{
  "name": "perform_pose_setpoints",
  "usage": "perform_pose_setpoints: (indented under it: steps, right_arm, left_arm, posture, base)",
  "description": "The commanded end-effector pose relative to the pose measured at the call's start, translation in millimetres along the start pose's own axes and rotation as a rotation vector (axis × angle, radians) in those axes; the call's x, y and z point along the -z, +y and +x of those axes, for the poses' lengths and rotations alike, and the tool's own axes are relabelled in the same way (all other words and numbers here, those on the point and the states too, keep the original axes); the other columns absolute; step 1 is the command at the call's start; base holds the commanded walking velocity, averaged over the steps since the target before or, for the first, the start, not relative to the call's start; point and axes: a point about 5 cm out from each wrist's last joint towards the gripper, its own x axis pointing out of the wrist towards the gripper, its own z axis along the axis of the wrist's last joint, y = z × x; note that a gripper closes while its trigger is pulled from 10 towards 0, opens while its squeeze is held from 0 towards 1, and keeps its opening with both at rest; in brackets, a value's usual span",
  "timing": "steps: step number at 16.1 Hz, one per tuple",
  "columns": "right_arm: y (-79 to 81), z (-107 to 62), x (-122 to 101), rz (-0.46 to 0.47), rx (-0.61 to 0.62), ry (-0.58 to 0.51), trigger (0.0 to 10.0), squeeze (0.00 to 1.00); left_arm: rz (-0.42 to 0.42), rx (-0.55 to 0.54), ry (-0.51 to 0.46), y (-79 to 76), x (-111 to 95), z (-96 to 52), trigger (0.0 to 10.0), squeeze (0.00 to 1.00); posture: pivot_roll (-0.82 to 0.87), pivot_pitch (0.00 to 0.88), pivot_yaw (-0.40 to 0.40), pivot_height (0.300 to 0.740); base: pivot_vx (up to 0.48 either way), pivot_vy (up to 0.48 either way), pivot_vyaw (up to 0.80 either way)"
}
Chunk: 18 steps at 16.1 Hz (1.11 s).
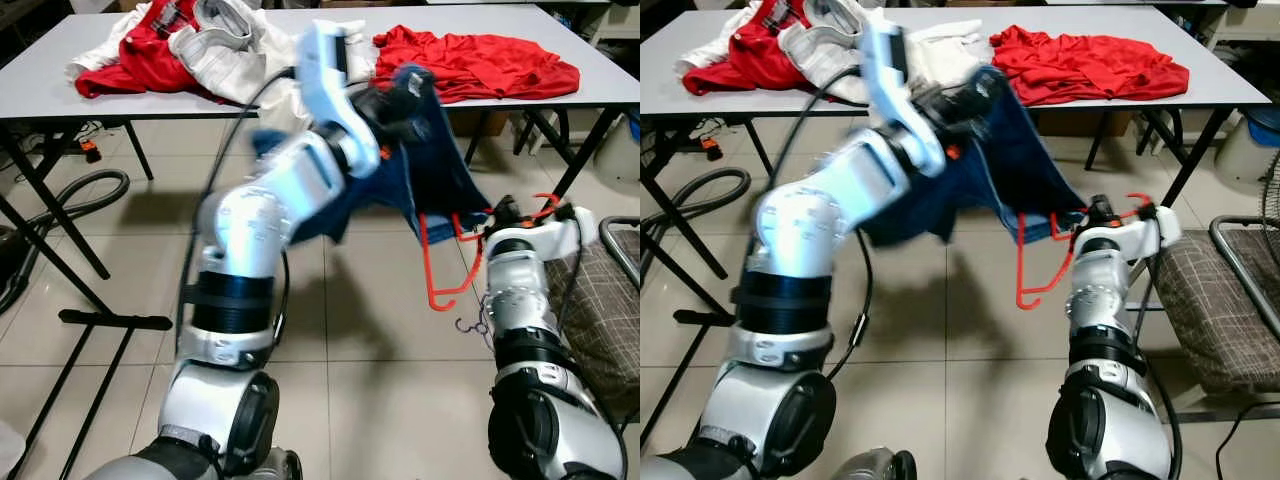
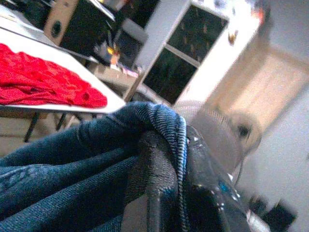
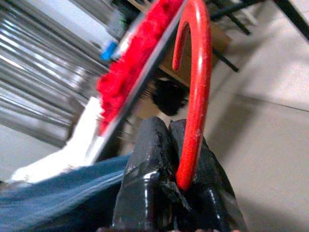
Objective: Hang hanger
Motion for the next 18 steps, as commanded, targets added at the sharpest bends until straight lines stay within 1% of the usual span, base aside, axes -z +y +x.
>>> perform_pose_setpoints:
  steps: [1,2,3,4,5,6,7,8,9,10,11,12,13,15,17,18]
  right_arm:
    - [1.5,-0.9,-8.1,0.032,-0.024,-0.031,10.0,0.0]
    - [4.9,-1.1,-13.7,0.071,-0.043,-0.047,10.0,0.0]
    - [6.4,-1.1,-16.6,0.089,-0.05,-0.056,10.0,0.0]
    - [10.3,-0.4,-23.1,0.131,-0.06,-0.073,10.0,0.0]
    - [15.8,2.5,-30.5,0.194,-0.054,-0.099,10.0,0.0]
    - [20.6,5.6,-34.8,0.249,-0.051,-0.113,10.0,0.0]
    - [26.0,9.0,-37.2,0.297,-0.055,-0.117,10.0,0.0]
    - [30.5,11.5,-39.0,0.334,-0.059,-0.118,10.0,0.0]
    - [35.4,14.5,-39.8,0.37,-0.062,-0.115,10.0,0.0]
    - [41.6,20.6,-35.1,0.364,-0.052,-0.086,10.0,0.0]
    - [42.1,22.0,-33.7,0.375,-0.041,-0.081,10.0,0.0]
    - [42.0,25.0,-27.5,0.328,-0.009,-0.061,10.0,0.0]
    - [42.1,26.1,-21.5,0.28,0.014,-0.045,10.0,0.0]
    - [41.7,26.6,-16.7,0.248,0.047,-0.044,10.0,0.0]
    - [42.6,27.2,-14.2,0.26,0.09,-0.064,10.0,0.0]
    - [47.4,28.1,-11.1,0.299,0.109,-0.074,10.0,0.0]
  left_arm:
    - [0.003,0.071,0.003,-16.3,8.8,6.5,10.0,0.0]
    - [0.088,0.062,0.045,-12.8,15.0,2.3,10.0,0.0]
    - [0.14,0.059,0.07,-11.0,18.7,0.0,10.0,0.0]
    - [0.27,0.062,0.128,-6.0,28.1,-5.3,10.0,0.0]
    - [0.391,0.093,0.193,-0.3,42.4,-15.4,10.0,0.0]
    - [0.423,0.113,0.231,2.8,52.9,-24.2,10.0,0.0]
    - [0.439,0.119,0.254,4.3,60.0,-30.9,10.0,0.0]
    - [0.464,0.126,0.273,4.6,64.6,-35.1,10.0,0.0]
    - [0.466,0.121,0.279,4.5,67.1,-39.0,10.0,0.0]
    - [0.45,0.117,0.255,0.5,64.4,-44.0,10.0,0.0]
    - [0.447,0.116,0.248,-0.5,63.6,-44.9,10.0,0.0]
    - [0.448,0.128,0.231,-4.9,62.7,-47.7,10.0,0.0]
    - [0.414,0.132,0.204,-9.9,60.3,-47.2,10.0,0.0]
    - [0.38,0.14,0.184,-15.8,58.0,-45.8,10.0,0.0]
    - [0.33,0.17,0.171,-26.0,57.7,-43.9,10.0,0.0]
    - [0.321,0.175,0.191,-30.5,63.4,-43.1,10.0,0.0]
  posture:
    - [0.03,0.034,0.04,0.74]
    - [0.03,0.031,0.043,0.74]
    - [0.03,0.031,0.043,0.74]
    - [0.03,0.03,0.044,0.74]
    - [0.02,0.031,0.046,0.74]
    - [0.02,0.036,0.047,0.74]
    - [0.02,0.042,0.044,0.74]
    - [0.02,0.052,0.034,0.74]
    - [0.02,0.056,0.031,0.74]
    - [0.04,0.08,0.003,0.74]
    - [0.04,0.083,-0.001,0.74]
    - [0.05,0.101,-0.023,0.74]
    - [0.06,0.11,-0.034,0.74]
    - [0.06,0.119,-0.043,0.74]
    - [0.08,0.135,-0.064,0.74]
    - [0.08,0.144,-0.073,0.74]
  base:
    - [0.0,0.0,0.0]
    - [0.0,0.0,0.0]
    - [0.0,0.0,0.0]
    - [0.0,0.0,0.0]
    - [0.0,0.0,0.0]
    - [0.0,0.0,0.0]
    - [0.0,0.0,0.0]
    - [0.0,0.0,0.0]
    - [0.0,0.0,0.0]
    - [0.0,0.0,0.0]
    - [0.0,0.0,0.0]
    - [0.0,0.0,0.0]
    - [0.0,0.0,0.0]
    - [0.0,0.0,0.0]
    - [0.0,0.0,0.0]
    - [0.0,0.0,0.0]
